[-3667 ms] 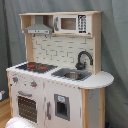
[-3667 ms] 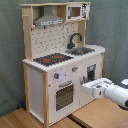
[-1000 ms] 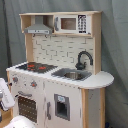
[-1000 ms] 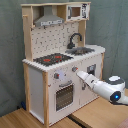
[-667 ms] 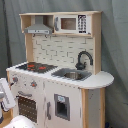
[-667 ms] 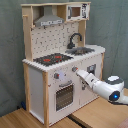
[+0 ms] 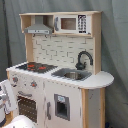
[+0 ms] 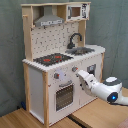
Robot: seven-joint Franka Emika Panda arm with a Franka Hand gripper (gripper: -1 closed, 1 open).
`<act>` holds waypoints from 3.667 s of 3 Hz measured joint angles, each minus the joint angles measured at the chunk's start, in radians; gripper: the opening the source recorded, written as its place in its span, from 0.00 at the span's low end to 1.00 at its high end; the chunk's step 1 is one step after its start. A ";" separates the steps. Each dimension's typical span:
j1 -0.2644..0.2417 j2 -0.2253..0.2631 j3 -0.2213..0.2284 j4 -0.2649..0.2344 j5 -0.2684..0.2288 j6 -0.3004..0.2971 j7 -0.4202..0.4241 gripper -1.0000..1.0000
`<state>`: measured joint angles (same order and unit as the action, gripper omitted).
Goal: Play with the kitchen
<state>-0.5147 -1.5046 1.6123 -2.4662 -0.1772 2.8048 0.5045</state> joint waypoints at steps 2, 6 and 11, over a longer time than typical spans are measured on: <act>-0.043 -0.014 0.067 -0.004 0.000 0.042 0.196 1.00; -0.239 -0.034 0.092 0.056 0.000 0.249 0.483 1.00; -0.232 -0.036 0.098 0.095 -0.001 0.118 0.531 0.00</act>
<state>-0.7470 -1.5406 1.7100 -2.3710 -0.1783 2.9233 1.0352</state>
